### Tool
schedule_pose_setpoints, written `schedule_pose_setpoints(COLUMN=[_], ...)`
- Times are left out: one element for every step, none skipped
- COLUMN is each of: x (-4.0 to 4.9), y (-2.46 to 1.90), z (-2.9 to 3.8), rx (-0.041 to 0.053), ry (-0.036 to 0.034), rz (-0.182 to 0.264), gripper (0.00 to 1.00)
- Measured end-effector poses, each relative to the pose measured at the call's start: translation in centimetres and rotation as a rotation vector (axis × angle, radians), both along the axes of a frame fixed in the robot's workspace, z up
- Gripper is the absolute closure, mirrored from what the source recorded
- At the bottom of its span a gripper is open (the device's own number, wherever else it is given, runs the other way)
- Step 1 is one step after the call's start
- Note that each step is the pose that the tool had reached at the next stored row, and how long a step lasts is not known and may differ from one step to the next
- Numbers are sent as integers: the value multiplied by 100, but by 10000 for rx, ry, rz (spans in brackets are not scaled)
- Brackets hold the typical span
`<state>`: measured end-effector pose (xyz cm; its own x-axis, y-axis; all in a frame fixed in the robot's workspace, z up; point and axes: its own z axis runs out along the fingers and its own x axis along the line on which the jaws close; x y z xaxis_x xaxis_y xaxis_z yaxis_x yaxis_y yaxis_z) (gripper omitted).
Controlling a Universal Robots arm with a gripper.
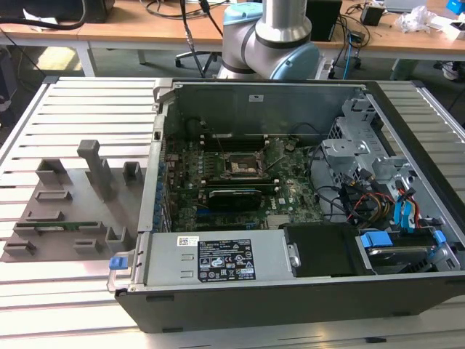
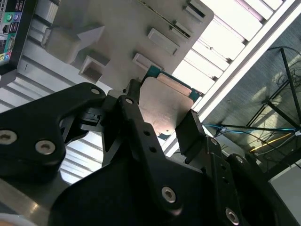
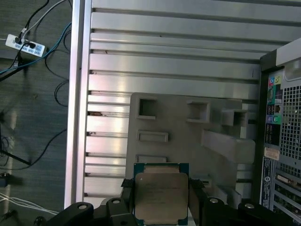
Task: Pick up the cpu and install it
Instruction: 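Pick up the cpu and move it towards the insertion slot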
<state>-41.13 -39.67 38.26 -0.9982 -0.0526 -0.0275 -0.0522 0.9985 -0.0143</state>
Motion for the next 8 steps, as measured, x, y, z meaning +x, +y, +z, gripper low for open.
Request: schedule_pose_setpoints(x=[0,0,2,6,17,29,57,88], y=[0,0,1,1,0,0,0,0], z=[0,0,0,1,0,0,0,0], rx=[1,1,0,-1,0,1,1,1], ry=[0,0,1,2,1,0,0,0], rz=[0,-1,-1,-1,0,1,0,0], gripper=[45,45,45,45,45,45,45,45])
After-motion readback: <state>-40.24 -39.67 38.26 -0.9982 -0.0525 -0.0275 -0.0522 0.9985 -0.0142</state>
